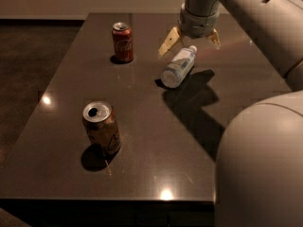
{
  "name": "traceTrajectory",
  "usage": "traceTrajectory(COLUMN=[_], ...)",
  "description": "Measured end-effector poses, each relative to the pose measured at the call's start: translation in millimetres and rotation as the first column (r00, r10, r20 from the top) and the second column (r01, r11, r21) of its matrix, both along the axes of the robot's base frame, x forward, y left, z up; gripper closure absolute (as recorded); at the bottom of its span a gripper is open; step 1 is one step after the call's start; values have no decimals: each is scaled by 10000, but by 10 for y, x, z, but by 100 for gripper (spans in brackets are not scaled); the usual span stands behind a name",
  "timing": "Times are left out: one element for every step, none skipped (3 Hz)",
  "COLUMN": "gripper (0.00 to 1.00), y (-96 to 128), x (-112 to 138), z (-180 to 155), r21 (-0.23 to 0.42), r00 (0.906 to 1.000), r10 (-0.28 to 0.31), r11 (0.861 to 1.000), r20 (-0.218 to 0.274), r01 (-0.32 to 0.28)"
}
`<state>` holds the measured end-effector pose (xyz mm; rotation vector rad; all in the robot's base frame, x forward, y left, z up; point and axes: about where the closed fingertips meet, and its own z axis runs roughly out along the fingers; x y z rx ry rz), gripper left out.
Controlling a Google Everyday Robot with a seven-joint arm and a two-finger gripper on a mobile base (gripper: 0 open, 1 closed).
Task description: Place blue plastic bottle upright
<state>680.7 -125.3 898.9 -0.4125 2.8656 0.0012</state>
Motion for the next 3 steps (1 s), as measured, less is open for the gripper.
traceTrajectory(gripper=[0, 0, 0], y=[98, 191, 197], x=[133, 267, 328], z=[-154, -325, -413], r21=[126, 132, 119], r00=[9990, 9969, 9953], r10=[-349, -455, -516], r11=[9993, 9988, 9985], r20=[-295, -644, -825], r01=[352, 464, 528])
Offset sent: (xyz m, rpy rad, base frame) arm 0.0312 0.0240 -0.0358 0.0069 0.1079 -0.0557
